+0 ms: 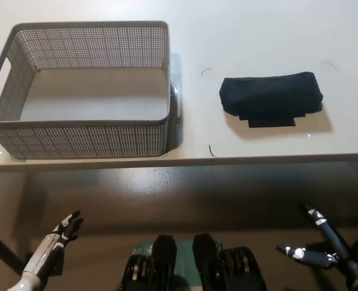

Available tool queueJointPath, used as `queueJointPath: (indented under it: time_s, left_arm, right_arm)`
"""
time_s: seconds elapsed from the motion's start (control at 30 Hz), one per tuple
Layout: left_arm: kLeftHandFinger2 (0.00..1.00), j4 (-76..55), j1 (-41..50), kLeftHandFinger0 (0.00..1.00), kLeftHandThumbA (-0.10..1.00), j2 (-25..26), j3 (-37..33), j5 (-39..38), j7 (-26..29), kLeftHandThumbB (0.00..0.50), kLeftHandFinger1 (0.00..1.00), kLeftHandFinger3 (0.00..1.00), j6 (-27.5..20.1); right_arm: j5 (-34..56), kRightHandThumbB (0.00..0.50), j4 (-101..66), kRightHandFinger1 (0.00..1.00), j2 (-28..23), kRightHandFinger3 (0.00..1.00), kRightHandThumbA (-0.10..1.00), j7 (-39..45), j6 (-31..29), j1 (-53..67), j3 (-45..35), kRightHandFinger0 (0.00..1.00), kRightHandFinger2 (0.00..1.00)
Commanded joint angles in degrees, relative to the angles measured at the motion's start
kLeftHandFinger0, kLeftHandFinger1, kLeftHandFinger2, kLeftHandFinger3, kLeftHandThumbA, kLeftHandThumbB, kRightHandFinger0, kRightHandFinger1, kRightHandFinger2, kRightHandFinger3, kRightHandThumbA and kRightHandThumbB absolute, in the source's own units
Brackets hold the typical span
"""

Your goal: Use the right hand to pick up the pencil case on the right hand side and put it into a grey container on the left side

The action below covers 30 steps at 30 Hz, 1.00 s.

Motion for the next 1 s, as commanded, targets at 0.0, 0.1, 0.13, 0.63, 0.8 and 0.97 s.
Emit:
queueJointPath:
  time_s: [0.0,0.1,0.13,0.63,0.8,0.97]
  left_arm:
    - [1.0,-0.1,-1.18,0.99,1.0,1.27,0.31,0.44,-0.76,0.246,1.0,1.0,-4.48]
    - [1.0,0.01,-1.21,0.99,1.0,1.37,0.29,0.49,-0.82,0.262,1.0,1.0,-4.64]
    - [1.0,-0.09,-1.17,0.99,1.0,1.39,0.26,0.54,-0.84,0.263,1.0,1.0,-4.51]
    - [1.0,-0.11,-1.6,0.99,1.0,1.78,0.19,0.57,-1.19,0.273,1.0,1.0,-4.37]
    - [1.0,0.43,-2.04,0.99,1.0,2.07,0.07,0.8,-1.32,0.276,1.0,1.0,-4.92]
    - [1.0,-0.35,-1.88,1.0,1.0,2.48,-0.1,1.32,-1.7,0.266,1.0,1.0,-4.1]
  right_arm:
    - [-3.97,0.326,-11.05,1.0,-3.89,1.0,0.94,1.67,1.56,1.79,-0.32,1.0,1.0]
    - [-0.66,0.324,-17.43,1.0,-5.05,1.0,0.92,3.78,3.64,3.59,-1.7,1.0,1.0]
    - [1.31,0.3,-19.91,1.0,-5.75,1.0,0.89,4.76,3.3,4.3,-2.29,1.0,1.0]
    - [-2.2,0.352,-43.95,1.0,-9.26,1.0,0.94,4.91,11.4,8.27,-9.31,1.0,1.0]
    - [-4.0,0.349,-47.41,1.0,-10.71,1.0,0.95,5.39,12.36,5.93,-11.27,1.0,1.0]
    - [-7.29,0.323,-47.36,1.0,-12.0,1.0,0.92,6.09,14.34,2.03,-11.59,1.0,1.0]
